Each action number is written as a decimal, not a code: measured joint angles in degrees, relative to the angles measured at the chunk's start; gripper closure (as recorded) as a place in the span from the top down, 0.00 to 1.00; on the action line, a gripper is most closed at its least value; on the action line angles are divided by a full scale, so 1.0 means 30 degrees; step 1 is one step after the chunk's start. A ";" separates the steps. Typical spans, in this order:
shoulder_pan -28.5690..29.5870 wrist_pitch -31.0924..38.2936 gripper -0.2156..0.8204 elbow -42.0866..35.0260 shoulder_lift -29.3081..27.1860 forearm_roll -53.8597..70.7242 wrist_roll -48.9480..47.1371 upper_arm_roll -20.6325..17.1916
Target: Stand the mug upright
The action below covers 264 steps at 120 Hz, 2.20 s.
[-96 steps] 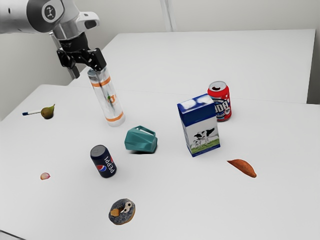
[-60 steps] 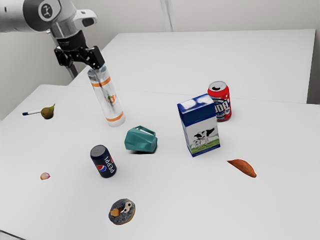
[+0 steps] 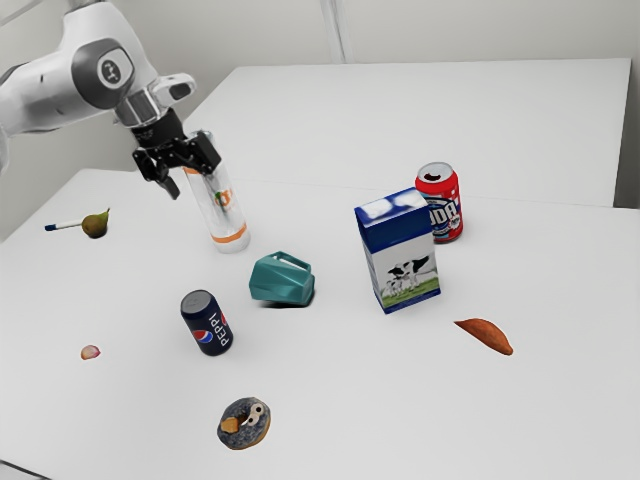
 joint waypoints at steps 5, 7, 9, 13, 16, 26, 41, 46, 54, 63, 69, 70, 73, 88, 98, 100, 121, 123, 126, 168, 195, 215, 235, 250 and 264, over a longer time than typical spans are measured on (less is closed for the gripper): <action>0.0279 0.0471 0.79 -0.0183 0.0335 -0.0352 0.0601 -0.0018; 0.0358 0.0651 0.79 -0.0231 0.0466 -0.0514 0.0848 -0.0023; 0.0420 0.0836 0.79 -0.0273 0.0620 -0.0685 0.1102 -0.0026; 0.0559 0.1172 0.79 -0.0319 0.0980 -0.1077 0.1600 -0.0028; 0.0682 0.1393 0.79 -0.0335 0.1282 -0.1417 0.1966 -0.0021; 0.1156 0.2038 0.79 -0.0367 0.2209 -0.2649 0.3225 -0.0030; 0.1735 0.2628 0.79 -0.0389 0.3324 -0.4293 0.5043 -0.0105; 0.1880 0.2752 0.79 -0.0413 0.3686 -0.4781 0.5614 -0.0116; 0.2094 0.2879 0.79 -0.0751 0.3995 -0.5502 0.6455 -0.0138; 0.2261 0.2947 0.79 -0.1232 0.4106 -0.6125 0.7294 -0.0183; 0.2276 0.2978 0.79 -0.1461 0.4167 -0.6477 0.7797 -0.0284; 0.2273 0.2982 0.79 -0.1497 0.4174 -0.6525 0.7877 -0.0299; 0.2279 0.2975 0.79 -0.1586 0.4232 -0.6676 0.8108 -0.0371; 0.2343 0.2706 0.79 -0.1724 0.4770 -0.7341 0.9177 -0.0574; 0.2332 0.2388 0.79 -0.1710 0.5260 -0.8066 0.9928 -0.0573; 0.2320 0.2319 0.79 -0.1702 0.5359 -0.8252 1.0092 -0.0571; 0.2247 0.1807 0.79 -0.1713 0.6157 -0.9692 1.1713 -0.0564; 0.2234 0.1761 0.79 -0.1716 0.6193 -0.9794 1.1858 -0.0564; 0.2211 0.1693 0.79 -0.1725 0.6244 -0.9923 1.2068 -0.0564; 0.2279 0.0536 0.59 -0.1739 0.7312 -1.1921 1.4545 -0.0578; 0.2232 0.0192 0.28 -0.1673 0.7341 -1.2412 1.5582 -0.0618; 0.2169 -0.0072 0.14 -0.1650 0.7151 -1.2514 1.6137 -0.0622; 0.2053 -0.0121 0.08 -0.1670 0.6939 -1.2522 1.6554 -0.0716; 0.1843 0.0089 0.06 -0.1935 0.6164 -1.2280 1.6765 -0.0850; 0.1116 0.0819 0.05 -0.2389 0.4918 -1.1089 1.6751 -0.0885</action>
